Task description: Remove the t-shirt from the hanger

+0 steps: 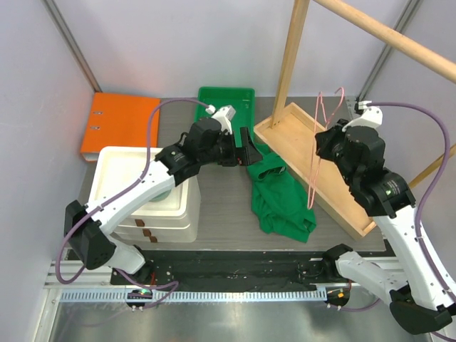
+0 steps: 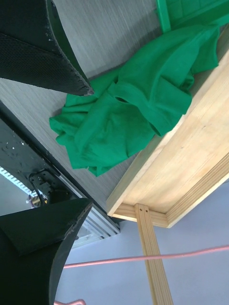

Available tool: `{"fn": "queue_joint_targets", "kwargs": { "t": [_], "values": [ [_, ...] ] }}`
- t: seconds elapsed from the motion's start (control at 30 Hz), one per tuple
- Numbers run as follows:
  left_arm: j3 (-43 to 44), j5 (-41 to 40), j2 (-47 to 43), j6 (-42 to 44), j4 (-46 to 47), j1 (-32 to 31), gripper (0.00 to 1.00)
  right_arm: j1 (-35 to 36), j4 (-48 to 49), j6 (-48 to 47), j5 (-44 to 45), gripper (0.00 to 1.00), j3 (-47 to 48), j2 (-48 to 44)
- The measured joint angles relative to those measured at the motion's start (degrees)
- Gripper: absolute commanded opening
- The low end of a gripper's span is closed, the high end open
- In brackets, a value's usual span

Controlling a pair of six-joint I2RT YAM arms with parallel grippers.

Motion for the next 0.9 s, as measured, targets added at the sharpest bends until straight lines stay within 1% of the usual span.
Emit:
{"fn": "queue_joint_targets", "kwargs": {
  "t": [0.17,0.5,0.63,0.83,0.9],
  "values": [
    [-0.66,2.51,0.15,-1.38,2.29,0.11,0.86,0.0,-1.05,0.11,3.23,0.01,6.03,2.91],
    [-0.63,8.35,1.18,-4.46,7.19,-0.26,0.84,0.0,0.72,-0.57,11.08,0.01,10.84,8.07],
    [-0.63,9.9,3.23,-5.55,7.96,-1.11,0.84,0.0,4.33,-2.01,15.43,0.01,10.93,8.31],
    [-0.63,10.67,5.4,-5.88,9.27,-3.67,0.83,0.0,15.65,-6.64,24.85,0.01,9.27,7.54],
    [-0.63,10.64,5.6,-5.86,9.6,-4.46,0.83,0.0,17.88,-8.09,26.99,0.01,9.27,7.98]
  ]
}}
